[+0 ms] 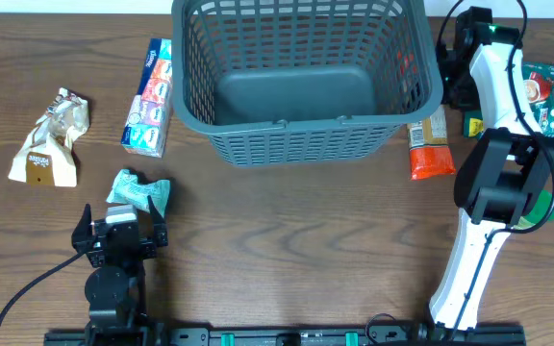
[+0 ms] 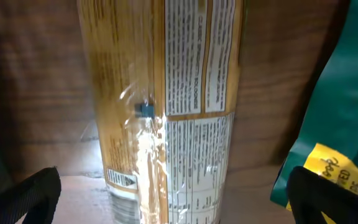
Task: Pack container
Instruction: 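Reach the right gripper to the orange spaghetti package and grasp it, then lift the spaghetti package with the right gripper toward the basket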
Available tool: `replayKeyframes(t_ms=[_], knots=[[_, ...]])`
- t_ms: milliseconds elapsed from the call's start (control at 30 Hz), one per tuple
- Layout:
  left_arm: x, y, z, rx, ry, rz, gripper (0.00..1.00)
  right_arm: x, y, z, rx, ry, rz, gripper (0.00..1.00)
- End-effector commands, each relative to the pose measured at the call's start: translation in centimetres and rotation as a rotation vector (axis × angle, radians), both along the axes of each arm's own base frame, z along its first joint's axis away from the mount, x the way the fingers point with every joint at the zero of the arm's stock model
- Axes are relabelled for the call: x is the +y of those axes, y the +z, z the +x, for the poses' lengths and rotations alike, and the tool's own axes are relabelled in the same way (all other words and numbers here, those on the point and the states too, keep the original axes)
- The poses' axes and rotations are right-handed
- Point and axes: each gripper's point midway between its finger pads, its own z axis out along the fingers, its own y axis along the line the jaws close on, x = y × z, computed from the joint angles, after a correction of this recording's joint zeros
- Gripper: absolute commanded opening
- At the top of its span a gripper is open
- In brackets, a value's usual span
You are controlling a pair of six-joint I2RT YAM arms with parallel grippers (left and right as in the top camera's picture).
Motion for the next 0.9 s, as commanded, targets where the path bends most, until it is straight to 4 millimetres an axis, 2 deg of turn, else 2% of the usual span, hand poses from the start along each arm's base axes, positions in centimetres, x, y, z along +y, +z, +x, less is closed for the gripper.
replayKeyframes(t_ms=[0,367,600,867], knots=[[-0.1,-1.3,0.0,0.033,-0.004,0.010,0.98,-0.6,-1.3,-0.4,0.020,-0.024,-0.006,0.99],[-0.1,-1.3,0.0,0.033,-0.004,0.010,0.99,-1.6,-4.5,-0.7,0.013,-0.051,-0.007,0.99],[-0.1,-1.3,0.0,0.033,-0.004,0.010,0.98,-2.3,-6.8,-2.1,0.042,-0.069,-0.001,0.99],[-0.1,-1.3,0.0,0.033,-0.004,0.010,0.99,-1.6,-9.3,-3.7,0.079,-0.065,0.016,0.99]])
